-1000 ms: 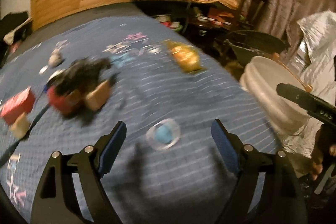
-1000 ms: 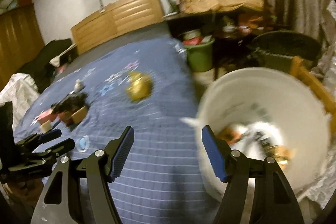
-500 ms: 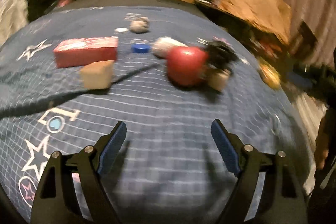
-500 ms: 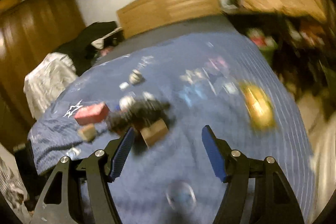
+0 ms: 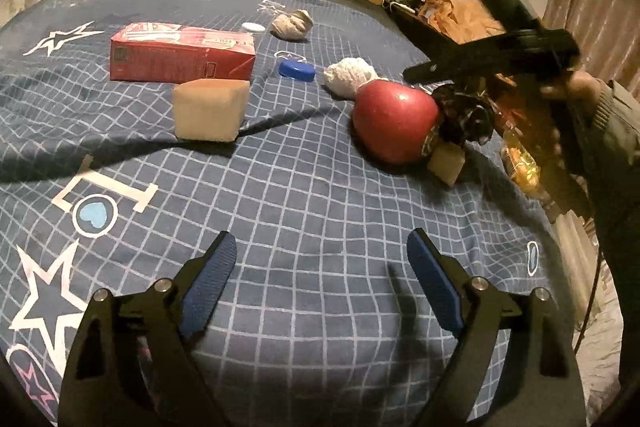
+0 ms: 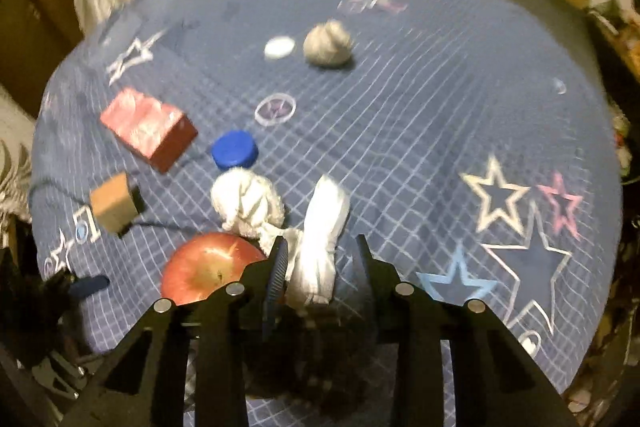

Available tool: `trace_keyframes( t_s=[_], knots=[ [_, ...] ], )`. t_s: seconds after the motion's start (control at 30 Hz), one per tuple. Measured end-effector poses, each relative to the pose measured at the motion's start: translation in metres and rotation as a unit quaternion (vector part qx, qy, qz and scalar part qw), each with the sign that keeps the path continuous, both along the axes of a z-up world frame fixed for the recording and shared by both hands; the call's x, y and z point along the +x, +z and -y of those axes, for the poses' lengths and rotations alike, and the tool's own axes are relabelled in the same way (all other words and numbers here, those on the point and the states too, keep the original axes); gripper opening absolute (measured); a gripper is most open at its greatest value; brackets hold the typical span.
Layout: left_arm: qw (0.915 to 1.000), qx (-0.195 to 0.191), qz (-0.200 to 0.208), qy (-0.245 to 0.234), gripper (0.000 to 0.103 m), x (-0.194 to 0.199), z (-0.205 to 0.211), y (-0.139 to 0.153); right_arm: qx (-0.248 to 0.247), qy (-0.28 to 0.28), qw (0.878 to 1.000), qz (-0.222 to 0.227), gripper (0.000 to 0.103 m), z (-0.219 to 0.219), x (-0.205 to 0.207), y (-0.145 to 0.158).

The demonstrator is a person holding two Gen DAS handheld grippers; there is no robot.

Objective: Collect trash
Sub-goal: 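Grasp the white face mask with the right tool, then grasp the black plaid cloth with the left tool while the right tool holds the mask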

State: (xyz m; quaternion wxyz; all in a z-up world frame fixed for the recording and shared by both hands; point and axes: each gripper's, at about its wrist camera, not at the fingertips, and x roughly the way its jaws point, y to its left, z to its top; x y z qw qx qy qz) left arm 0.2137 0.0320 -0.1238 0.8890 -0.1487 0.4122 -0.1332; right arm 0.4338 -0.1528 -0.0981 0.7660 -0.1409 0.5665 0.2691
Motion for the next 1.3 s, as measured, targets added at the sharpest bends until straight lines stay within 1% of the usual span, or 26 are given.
trace_keyframes(
  t_s=[0.1, 0.17, 0.2, 0.23, 0.33, 0.4, 0.43, 0.47, 0.57, 0.63, 0.67, 0.73, 0.8, 0.83, 0.87, 0.93, 1.0, 1.07, 1.17, 1.27, 1.3],
  knots=[
    [1.0000, -0.007, 0.000, 0.001, 0.084, 0.002, -0.002, -0.001, -0.007, 0.015, 0.999, -0.029, 0.035, -0.004, 0.004, -0.015],
    [1.0000, -0.009, 0.000, 0.002, 0.084, 0.002, -0.003, -0.001, -0.005, 0.011, 0.999, -0.035, 0.035, -0.004, 0.006, -0.023],
    [0.9999, -0.010, 0.000, 0.003, 0.084, 0.002, -0.003, -0.001, -0.006, 0.009, 0.999, -0.036, 0.034, -0.005, 0.008, -0.028],
    [0.9999, -0.010, 0.000, 0.003, 0.084, 0.002, -0.003, -0.001, -0.007, 0.008, 0.999, -0.037, 0.026, -0.006, 0.009, -0.032],
    [0.9999, -0.011, 0.000, 0.004, 0.084, 0.002, -0.003, -0.001, -0.003, -0.002, 1.000, -0.020, 0.023, -0.005, 0.002, -0.033],
    [0.9999, -0.012, -0.001, 0.004, 0.084, 0.003, -0.003, -0.001, -0.020, 0.003, 1.000, 0.006, 0.023, -0.002, -0.012, -0.020],
    [0.9999, -0.012, -0.001, 0.005, 0.084, 0.003, -0.003, -0.001, -0.016, 0.004, 1.000, 0.012, 0.023, 0.002, -0.020, -0.014],
    [0.9999, -0.012, -0.001, 0.005, 0.084, 0.003, -0.003, -0.001, -0.009, 0.004, 1.000, 0.017, 0.023, 0.009, -0.034, -0.003],
    [0.9999, -0.012, -0.001, 0.005, 0.084, 0.003, -0.003, -0.002, -0.018, -0.008, 0.999, 0.051, 0.023, 0.029, -0.089, 0.025],
    [0.9999, -0.012, -0.001, 0.005, 0.084, 0.003, -0.003, -0.002, 0.023, -0.017, 0.998, 0.051, 0.023, 0.047, -0.133, 0.043],
    [0.9999, -0.012, -0.001, 0.005, 0.084, 0.003, -0.003, -0.002, 0.049, -0.024, 0.998, 0.044, 0.023, 0.059, -0.166, 0.050],
    [0.9999, -0.011, 0.000, 0.005, 0.084, 0.003, -0.003, -0.001, 0.068, -0.031, 0.997, 0.036, 0.023, 0.070, -0.206, 0.051],
    [0.9999, -0.010, 0.000, 0.005, 0.084, 0.002, -0.003, -0.001, 0.084, -0.067, 0.993, 0.038, 0.023, 0.087, -0.253, 0.042],
    [0.9999, -0.009, 0.000, 0.005, 0.084, 0.003, -0.003, -0.001, 0.088, -0.093, 0.991, 0.047, 0.023, 0.096, -0.274, 0.036],
    [1.0000, -0.007, 0.003, 0.005, 0.084, 0.002, -0.003, 0.000, 0.084, -0.112, 0.989, 0.058, 0.023, 0.103, -0.287, 0.032],
    [0.9999, -0.003, 0.014, -0.001, 0.084, -0.003, -0.001, 0.003, 0.051, -0.171, 0.980, 0.089, 0.023, 0.122, -0.319, 0.018],
    [0.9995, 0.015, 0.023, -0.018, 0.084, -0.009, 0.005, 0.007, 0.043, -0.204, 0.972, 0.109, 0.023, 0.133, -0.338, 0.010],
    [0.9966, 0.049, 0.041, -0.051, 0.084, -0.018, 0.020, 0.015, 0.029, -0.225, 0.966, 0.128, 0.023, 0.138, -0.352, 0.002],
    [0.9910, 0.069, 0.065, -0.094, 0.084, -0.028, 0.040, 0.028, -0.014, -0.223, 0.960, 0.168, 0.024, 0.129, -0.362, -0.015],
    [0.9842, 0.091, 0.083, -0.127, 0.084, -0.027, 0.058, 0.038, -0.033, -0.223, 0.956, 0.188, 0.028, 0.119, -0.355, -0.029],
    [0.9821, 0.097, 0.087, -0.136, 0.084, -0.025, 0.063, 0.040, -0.030, -0.225, 0.955, 0.193, 0.028, 0.117, -0.353, -0.033]
  ],
)
